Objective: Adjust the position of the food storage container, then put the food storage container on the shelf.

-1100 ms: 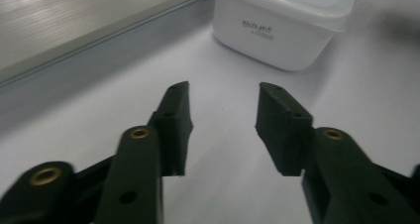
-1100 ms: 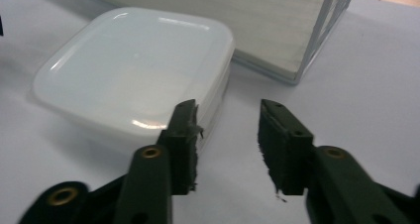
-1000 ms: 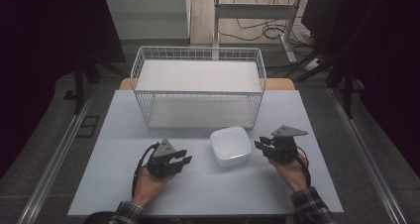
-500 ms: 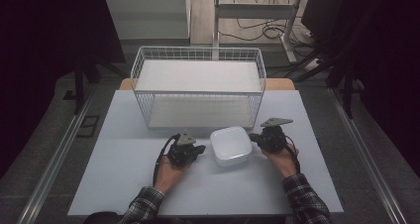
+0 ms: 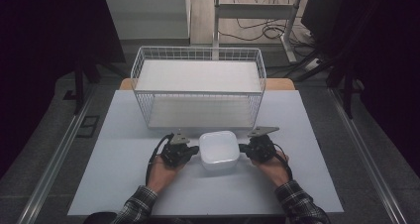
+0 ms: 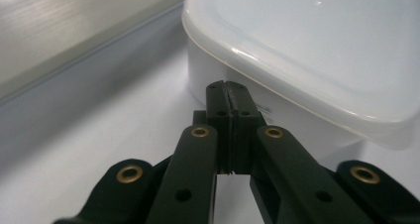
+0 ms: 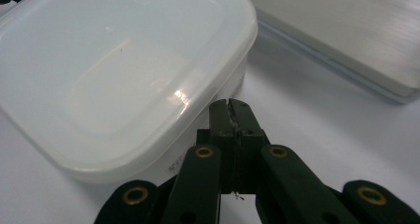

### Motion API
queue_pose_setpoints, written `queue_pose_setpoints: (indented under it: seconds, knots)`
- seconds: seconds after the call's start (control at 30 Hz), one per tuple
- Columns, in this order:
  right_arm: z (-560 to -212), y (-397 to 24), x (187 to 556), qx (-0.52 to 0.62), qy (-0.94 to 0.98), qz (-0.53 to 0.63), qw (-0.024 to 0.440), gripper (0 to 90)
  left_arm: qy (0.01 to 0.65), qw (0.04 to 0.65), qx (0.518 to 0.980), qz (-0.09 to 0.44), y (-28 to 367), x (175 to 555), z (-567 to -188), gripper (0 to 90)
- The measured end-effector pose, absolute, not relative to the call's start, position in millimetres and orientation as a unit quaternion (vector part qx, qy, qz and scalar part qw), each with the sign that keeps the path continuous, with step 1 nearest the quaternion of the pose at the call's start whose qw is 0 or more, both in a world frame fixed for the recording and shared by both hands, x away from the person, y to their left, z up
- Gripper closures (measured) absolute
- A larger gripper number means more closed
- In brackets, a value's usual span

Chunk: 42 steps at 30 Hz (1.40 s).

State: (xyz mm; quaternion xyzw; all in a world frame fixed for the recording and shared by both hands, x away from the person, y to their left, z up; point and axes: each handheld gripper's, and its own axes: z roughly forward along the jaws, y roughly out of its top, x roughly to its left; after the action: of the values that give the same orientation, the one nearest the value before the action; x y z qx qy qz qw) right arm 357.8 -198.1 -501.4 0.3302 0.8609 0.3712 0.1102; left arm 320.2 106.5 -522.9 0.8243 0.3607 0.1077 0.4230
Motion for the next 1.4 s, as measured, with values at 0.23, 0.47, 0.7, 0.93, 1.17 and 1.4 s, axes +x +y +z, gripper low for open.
queue_pose_setpoints:
  seconds: [0.23,0.47,0.7,0.93,1.17,1.4]
  knots:
    - [-500.8,-185.6,344.0,0.314,0.867,0.375,0.096,89.0,0.363,0.415,0.828,0.106,122.2,307.2,-517.7,89.8]
    - [-501.6,-176.4,334.6,0.303,0.869,0.385,0.073,88.9,0.374,0.41,0.826,0.096,132.7,295.5,-519.6,88.6]
    - [-492.9,-192.7,329.8,0.306,0.857,0.401,0.104,81.6,0.37,0.396,0.832,0.118,141.6,284.6,-517.7,70.5]
    - [-489.9,-208.4,321.5,0.315,0.848,0.41,0.118,53.2,0.379,0.393,0.827,0.133,154.9,271.7,-521.1,38.3]
    - [-501.3,-210.1,316.9,0.317,0.848,0.409,0.114,15.1,0.394,0.396,0.819,0.129,162.7,270.4,-530.3,4.8]
    - [-499.8,-206.9,317.9,0.308,0.847,0.42,0.104,5.5,0.38,0.429,0.812,0.11,162.8,272.7,-529.6,4.0]
